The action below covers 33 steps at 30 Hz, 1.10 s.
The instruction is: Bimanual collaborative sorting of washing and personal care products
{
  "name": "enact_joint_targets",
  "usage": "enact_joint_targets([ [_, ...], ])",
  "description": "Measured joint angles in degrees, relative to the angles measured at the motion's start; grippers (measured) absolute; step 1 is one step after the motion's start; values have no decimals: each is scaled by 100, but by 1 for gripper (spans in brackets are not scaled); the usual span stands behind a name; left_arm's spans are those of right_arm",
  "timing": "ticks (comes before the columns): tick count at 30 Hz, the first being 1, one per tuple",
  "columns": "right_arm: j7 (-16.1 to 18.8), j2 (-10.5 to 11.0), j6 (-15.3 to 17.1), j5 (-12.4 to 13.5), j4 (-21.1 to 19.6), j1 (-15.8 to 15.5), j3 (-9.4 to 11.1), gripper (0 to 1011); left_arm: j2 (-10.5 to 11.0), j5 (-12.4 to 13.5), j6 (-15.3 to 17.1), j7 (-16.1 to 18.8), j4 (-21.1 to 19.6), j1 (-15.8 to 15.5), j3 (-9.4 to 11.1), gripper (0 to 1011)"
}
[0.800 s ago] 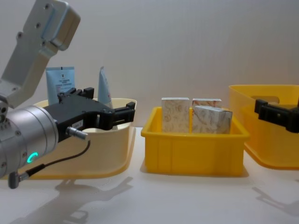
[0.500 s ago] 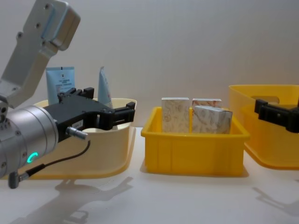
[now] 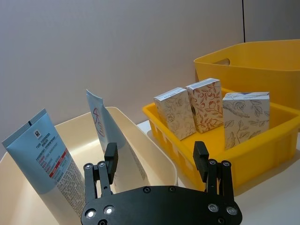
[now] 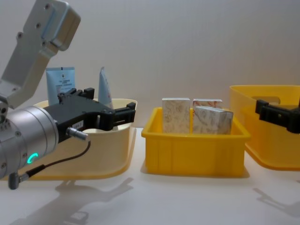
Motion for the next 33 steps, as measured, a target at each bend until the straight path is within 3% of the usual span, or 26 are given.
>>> enact_joint_targets([
  [22, 15, -8, 35, 0, 4, 21, -7, 1001, 0, 0, 0, 0, 0, 0, 0, 1003],
  [29, 166, -16, 317, 47, 18, 228, -75, 1001, 0, 0, 0, 0, 0, 0, 0, 1003],
  [33, 328, -10, 657, 120, -23, 468, -146, 1001, 0, 0, 0, 0, 0, 0, 0, 1003],
])
